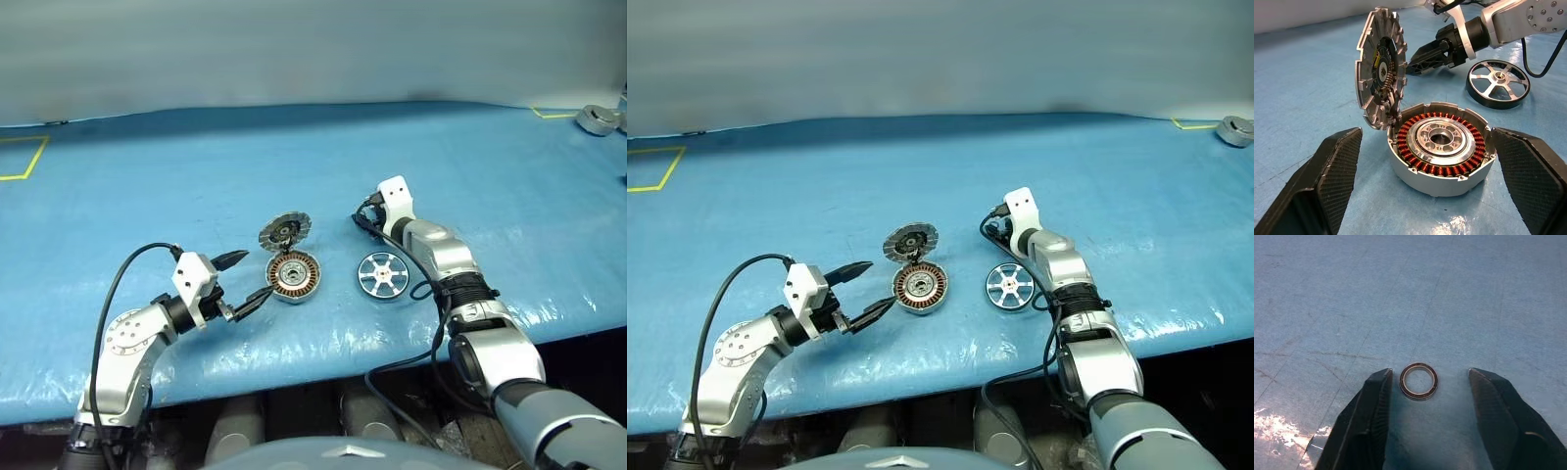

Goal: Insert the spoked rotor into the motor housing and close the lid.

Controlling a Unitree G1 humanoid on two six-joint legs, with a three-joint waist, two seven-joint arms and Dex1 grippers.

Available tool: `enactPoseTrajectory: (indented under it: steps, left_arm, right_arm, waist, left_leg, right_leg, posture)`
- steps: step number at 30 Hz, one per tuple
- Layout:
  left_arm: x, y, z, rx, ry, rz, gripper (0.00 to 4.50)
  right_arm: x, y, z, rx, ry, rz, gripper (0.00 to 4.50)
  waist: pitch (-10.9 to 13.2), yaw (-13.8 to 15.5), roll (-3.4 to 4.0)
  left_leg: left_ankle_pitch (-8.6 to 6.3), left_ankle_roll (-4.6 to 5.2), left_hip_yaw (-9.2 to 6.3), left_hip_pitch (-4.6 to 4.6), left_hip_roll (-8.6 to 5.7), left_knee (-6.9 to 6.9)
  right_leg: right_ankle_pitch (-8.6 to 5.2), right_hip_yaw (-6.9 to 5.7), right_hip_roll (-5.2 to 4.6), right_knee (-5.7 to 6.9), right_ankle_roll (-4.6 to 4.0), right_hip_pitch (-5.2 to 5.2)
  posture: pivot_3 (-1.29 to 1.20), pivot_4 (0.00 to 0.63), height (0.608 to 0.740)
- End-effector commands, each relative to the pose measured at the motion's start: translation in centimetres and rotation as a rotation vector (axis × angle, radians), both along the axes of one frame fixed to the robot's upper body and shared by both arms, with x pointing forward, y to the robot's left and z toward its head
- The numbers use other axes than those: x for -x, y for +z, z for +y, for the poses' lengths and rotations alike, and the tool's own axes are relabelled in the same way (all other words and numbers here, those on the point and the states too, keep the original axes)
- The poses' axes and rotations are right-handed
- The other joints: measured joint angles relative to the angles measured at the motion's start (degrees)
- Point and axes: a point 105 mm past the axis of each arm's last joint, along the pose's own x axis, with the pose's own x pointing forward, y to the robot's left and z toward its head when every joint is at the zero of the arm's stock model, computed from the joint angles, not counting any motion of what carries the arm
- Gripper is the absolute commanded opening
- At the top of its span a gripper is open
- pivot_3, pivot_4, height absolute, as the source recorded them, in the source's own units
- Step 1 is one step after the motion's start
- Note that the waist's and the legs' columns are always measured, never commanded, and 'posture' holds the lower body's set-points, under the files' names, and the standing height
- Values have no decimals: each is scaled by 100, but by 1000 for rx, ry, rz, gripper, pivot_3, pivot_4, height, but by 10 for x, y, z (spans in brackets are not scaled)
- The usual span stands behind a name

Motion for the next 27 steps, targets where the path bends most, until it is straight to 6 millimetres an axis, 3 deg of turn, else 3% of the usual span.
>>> enactPoseTrajectory:
  steps: [1,4,7,11,16,23,27]
  left_arm:
    - [0,3,2,-1,13,-28,4500]
    - [1,1,4,1,17,-20,4500]
    - [2,-1,5,0,20,-19,4500]
    - [0,-1,4,-18,55,-108,4500]
    - [5,-9,3,4,41,-75,4500]
    - [13,-13,3,4,-37,-47,4500]
    - [17,-10,7,-4,-69,-80,4500]
  right_arm:
    - [-1,-1,-3,7,-18,0,1526]
    - [4,-5,-2,-6,-19,9,654]
    - [7,-3,-1,-19,-18,-12,652]
    - [19,28,10,-114,46,-153,652]
    - [64,59,34,-152,214,-258,652]
    - [124,60,74,-131,510,-237,652]
    - [142,52,94,-149,627,-190,652]
  waist:
    - [0,-5,0]
    - [-1,-6,0]
    - [-1,-7,0]
    - [0,17,1]
    - [4,24,7]
    - [4,30,6]
    - [5,29,5]
  left_leg:
    - [0,0,0,0,0,0]
    - [0,0,0,0,0,0]
    - [0,0,-1,0,0,-1]
    - [0,0,-2,-2,0,-3]
    - [-1,0,-1,-8,0,-9]
    - [0,-1,1,-4,7,-4]
    - [0,-1,5,-3,8,-1]
  right_leg:
    - [0,0,0,0,0,0]
    - [0,0,0,0,0,1]
    - [-1,0,0,0,-1,1]
    - [-1,0,-1,0,-1,-1]
    - [-4,0,-2,-2,-1,-9]
    - [-41,-2,1,-1,-7,-8]
    - [-41,-2,0,-1,-8,-8]
  posture:
    - [0,150,740]
    - [0,150,740]
    - [0,150,740]
    - [0,150,740]
    - [0,150,740]
    - [0,150,740]
    - [0,150,740]
